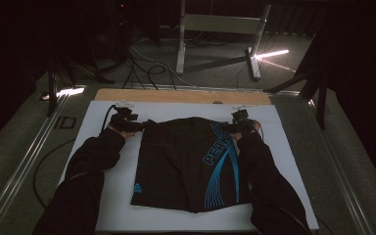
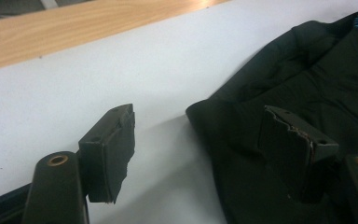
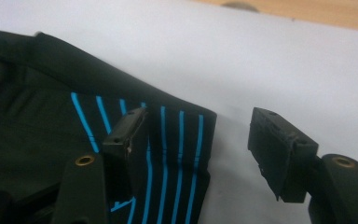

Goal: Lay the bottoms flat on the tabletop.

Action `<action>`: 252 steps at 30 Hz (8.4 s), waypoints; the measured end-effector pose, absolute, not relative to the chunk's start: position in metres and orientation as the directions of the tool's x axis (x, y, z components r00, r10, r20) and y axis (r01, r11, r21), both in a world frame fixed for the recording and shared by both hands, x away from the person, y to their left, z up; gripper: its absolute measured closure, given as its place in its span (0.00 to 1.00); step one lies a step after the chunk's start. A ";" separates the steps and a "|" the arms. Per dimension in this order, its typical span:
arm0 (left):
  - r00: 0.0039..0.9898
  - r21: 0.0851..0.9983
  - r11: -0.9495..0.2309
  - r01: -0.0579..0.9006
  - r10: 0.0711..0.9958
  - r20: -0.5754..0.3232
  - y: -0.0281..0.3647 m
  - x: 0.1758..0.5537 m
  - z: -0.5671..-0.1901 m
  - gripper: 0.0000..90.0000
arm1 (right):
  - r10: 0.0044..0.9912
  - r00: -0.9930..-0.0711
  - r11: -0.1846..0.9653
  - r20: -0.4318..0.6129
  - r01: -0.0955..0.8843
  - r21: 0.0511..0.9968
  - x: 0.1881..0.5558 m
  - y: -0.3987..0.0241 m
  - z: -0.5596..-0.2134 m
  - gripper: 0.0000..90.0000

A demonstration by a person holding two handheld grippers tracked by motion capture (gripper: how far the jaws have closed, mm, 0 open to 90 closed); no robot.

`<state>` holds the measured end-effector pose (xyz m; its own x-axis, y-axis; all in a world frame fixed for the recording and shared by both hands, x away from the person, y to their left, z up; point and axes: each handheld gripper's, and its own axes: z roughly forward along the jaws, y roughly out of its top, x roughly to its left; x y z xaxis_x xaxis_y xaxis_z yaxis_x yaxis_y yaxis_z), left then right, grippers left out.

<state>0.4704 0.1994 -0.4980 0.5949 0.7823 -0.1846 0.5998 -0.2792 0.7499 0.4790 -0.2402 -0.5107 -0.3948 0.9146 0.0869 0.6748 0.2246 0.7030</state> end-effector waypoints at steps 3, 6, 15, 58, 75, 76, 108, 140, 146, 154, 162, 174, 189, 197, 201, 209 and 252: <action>0.603 0.739 -0.280 0.613 0.770 -0.208 0.197 0.474 -0.504 0.36 | 0.914 -0.397 0.232 0.086 0.684 0.692 0.481 -0.240 -0.515 0.47; 0.617 0.732 -0.285 0.619 0.753 -0.228 0.192 0.477 -0.508 0.43 | 0.909 -0.404 0.226 0.101 0.683 0.695 0.483 -0.240 -0.517 0.60; 0.633 0.742 -0.269 0.614 0.730 -0.259 0.184 0.482 -0.512 0.77 | 0.900 -0.432 0.267 0.053 0.644 0.716 0.482 -0.241 -0.510 0.91; 0.562 0.817 -0.186 0.546 0.805 -0.192 0.173 0.502 -0.490 0.90 | 0.933 -0.348 0.155 0.093 0.619 0.770 0.514 -0.250 -0.487 0.93; 0.517 0.769 -0.201 0.607 0.835 -0.190 0.166 0.514 -0.508 0.90 | 0.947 -0.311 0.157 0.080 0.664 0.732 0.532 -0.243 -0.505 0.93; 0.516 0.767 -0.198 0.610 0.834 -0.194 0.167 0.514 -0.509 0.90 | 0.947 -0.311 0.160 0.075 0.663 0.731 0.532 -0.242 -0.505 0.93; 0.619 0.797 -0.201 0.569 0.744 -0.254 0.158 0.495 -0.485 0.10 | 0.904 -0.397 0.144 0.158 0.631 0.763 0.515 -0.230 -0.483 0.18; 0.773 0.809 -0.325 0.489 0.591 -0.231 0.146 0.448 -0.451 0.00 | 0.769 -0.619 0.250 0.163 0.524 0.814 0.467 -0.208 -0.448 0.09; 0.795 0.822 -0.323 0.469 0.561 -0.232 0.147 0.436 -0.442 0.00 | 0.732 -0.656 0.252 0.181 0.509 0.823 0.457 -0.207 -0.442 0.09; 0.820 0.827 -0.340 0.448 0.525 -0.228 0.144 0.418 -0.439 0.00 | 0.696 -0.698 0.285 0.166 0.481 0.829 0.442 -0.204 -0.435 0.09; 0.834 0.840 -0.337 0.425 0.507 -0.219 0.148 0.404 -0.429 0.00 | 0.669 -0.724 0.305 0.166 0.471 0.828 0.428 -0.205 -0.433 0.09; 0.857 0.840 -0.361 0.404 0.472 -0.210 0.154 0.377 -0.432 0.00 | 0.621 -0.772 0.331 0.135 0.415 0.848 0.396 -0.204 -0.430 0.09; 0.870 0.834 -0.383 0.398 0.446 -0.211 0.162 0.346 -0.448 0.00 | 0.575 -0.817 0.422 0.054 0.352 0.836 0.349 -0.209 -0.447 0.09; 0.869 0.824 -0.403 0.399 0.452 -0.199 0.169 0.328 -0.460 0.00 | 0.569 -0.822 0.455 0.033 0.348 0.820 0.332 -0.215 -0.458 0.10; 0.862 0.817 -0.409 0.408 0.467 -0.196 0.174 0.318 -0.467 0.00 | 0.566 -0.823 0.464 0.039 0.358 0.810 0.324 -0.221 -0.465 0.10; 0.854 0.800 -0.430 0.418 0.486 -0.186 0.189 0.302 -0.477 0.00 | 0.561 -0.827 0.491 0.037 0.368 0.790 0.304 -0.229 -0.478 0.10; 0.832 0.792 -0.409 0.453 0.513 -0.211 0.235 0.260 -0.492 0.00 | 0.675 -0.734 0.428 0.074 0.471 0.771 0.262 -0.286 -0.500 0.10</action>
<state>0.2603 0.2348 -0.4919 0.8319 0.5131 -0.2114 0.4534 -0.4088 0.7920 0.2616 -0.2859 -0.4995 -0.7344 0.6747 0.0738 0.4709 0.4282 0.7713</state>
